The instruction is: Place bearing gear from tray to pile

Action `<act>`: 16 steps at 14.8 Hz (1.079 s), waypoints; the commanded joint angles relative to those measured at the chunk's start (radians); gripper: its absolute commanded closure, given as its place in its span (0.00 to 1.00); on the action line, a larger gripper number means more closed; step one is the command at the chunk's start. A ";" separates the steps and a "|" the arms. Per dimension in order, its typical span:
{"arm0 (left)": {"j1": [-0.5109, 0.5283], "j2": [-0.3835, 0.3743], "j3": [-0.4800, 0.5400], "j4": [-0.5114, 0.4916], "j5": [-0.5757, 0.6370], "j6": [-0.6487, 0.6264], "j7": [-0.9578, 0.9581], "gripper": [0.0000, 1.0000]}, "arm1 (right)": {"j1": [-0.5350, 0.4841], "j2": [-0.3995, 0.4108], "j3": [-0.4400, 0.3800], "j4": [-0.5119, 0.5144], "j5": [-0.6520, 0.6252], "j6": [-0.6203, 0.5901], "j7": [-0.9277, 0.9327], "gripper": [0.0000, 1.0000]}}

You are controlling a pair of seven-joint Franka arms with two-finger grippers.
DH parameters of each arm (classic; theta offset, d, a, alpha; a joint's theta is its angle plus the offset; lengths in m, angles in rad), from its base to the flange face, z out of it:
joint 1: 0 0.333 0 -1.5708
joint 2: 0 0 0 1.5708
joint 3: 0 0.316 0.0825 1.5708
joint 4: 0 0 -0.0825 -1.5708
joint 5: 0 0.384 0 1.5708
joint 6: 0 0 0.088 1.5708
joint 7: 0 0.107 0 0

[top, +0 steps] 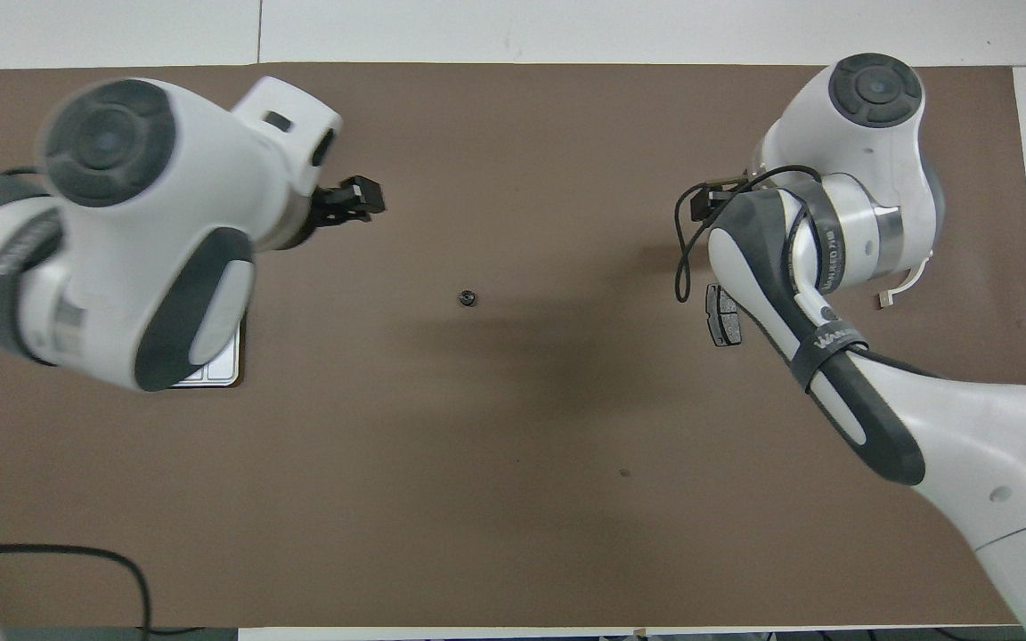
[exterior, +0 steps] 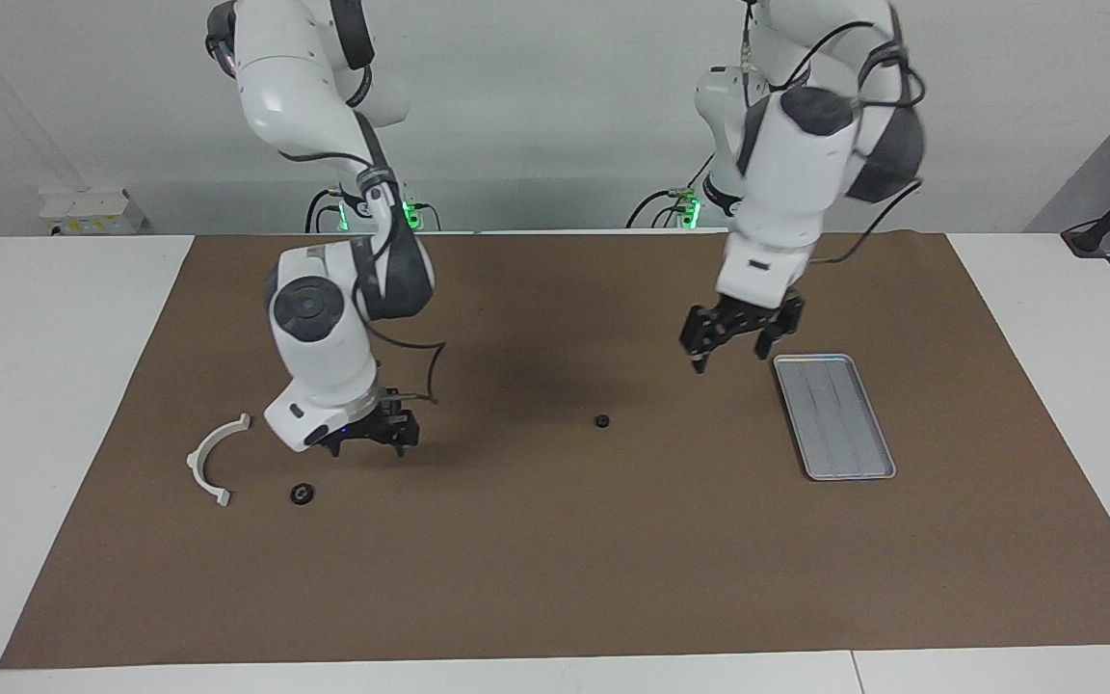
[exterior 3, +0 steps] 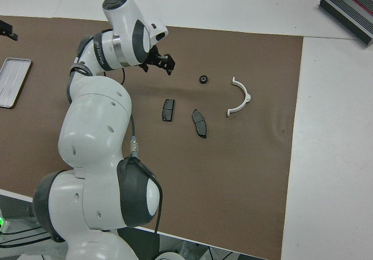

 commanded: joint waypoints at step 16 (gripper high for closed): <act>0.270 -0.071 -0.046 0.065 0.018 -0.333 0.398 0.00 | 0.377 0.325 -0.018 0.300 -0.013 0.046 0.669 0.00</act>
